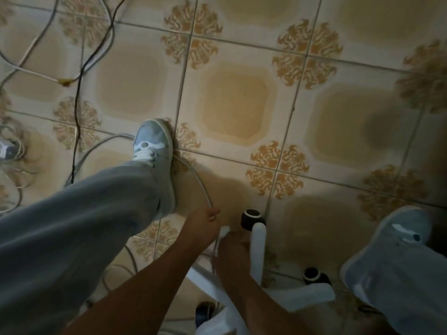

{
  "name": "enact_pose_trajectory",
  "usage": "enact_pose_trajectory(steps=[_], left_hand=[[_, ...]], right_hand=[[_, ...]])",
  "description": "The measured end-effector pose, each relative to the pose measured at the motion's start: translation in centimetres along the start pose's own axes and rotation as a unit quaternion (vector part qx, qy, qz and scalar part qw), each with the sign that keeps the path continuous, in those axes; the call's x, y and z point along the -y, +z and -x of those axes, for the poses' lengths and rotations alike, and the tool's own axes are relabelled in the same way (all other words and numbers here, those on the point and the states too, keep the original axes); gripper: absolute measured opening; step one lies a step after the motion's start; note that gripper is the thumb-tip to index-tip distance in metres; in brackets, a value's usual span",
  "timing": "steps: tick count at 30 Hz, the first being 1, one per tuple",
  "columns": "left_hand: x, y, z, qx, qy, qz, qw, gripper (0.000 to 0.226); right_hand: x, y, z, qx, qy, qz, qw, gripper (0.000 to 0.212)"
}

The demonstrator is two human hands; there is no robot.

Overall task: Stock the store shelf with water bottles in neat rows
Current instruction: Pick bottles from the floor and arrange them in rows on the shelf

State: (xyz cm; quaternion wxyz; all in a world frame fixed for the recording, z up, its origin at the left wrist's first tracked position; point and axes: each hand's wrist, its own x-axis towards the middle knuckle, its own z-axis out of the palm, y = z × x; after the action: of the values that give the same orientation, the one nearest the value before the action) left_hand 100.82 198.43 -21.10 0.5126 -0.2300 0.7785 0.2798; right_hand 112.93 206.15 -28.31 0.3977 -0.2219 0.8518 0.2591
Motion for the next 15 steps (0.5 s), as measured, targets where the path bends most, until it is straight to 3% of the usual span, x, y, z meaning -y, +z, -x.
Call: enact_pose_trajectory(steps=[1,2,8,15], left_hand=[[0.7,0.0,-0.1,0.0,-0.008,-0.002,1.0,0.045],[1.4,0.1,-0.2,-0.002,-0.015,-0.005,1.0,0.045],[2.8,-0.1,0.1,-0.021,-0.052,0.028,0.998,0.044],[2.8,-2.1,1.1,-0.057,-0.049,0.077,0.994,0.035]], right_hand=[[0.7,0.5,-0.5,-0.001,-0.127,-0.024,0.992,0.043],[0.7,0.5,-0.5,0.022,-0.193,-0.02,0.981,0.044],[1.2,0.2,-1.4,0.086,-0.155,-0.034,0.984,0.039],[-0.2,-2.5,0.2,0.146,-0.114,-0.173,0.967,0.036]])
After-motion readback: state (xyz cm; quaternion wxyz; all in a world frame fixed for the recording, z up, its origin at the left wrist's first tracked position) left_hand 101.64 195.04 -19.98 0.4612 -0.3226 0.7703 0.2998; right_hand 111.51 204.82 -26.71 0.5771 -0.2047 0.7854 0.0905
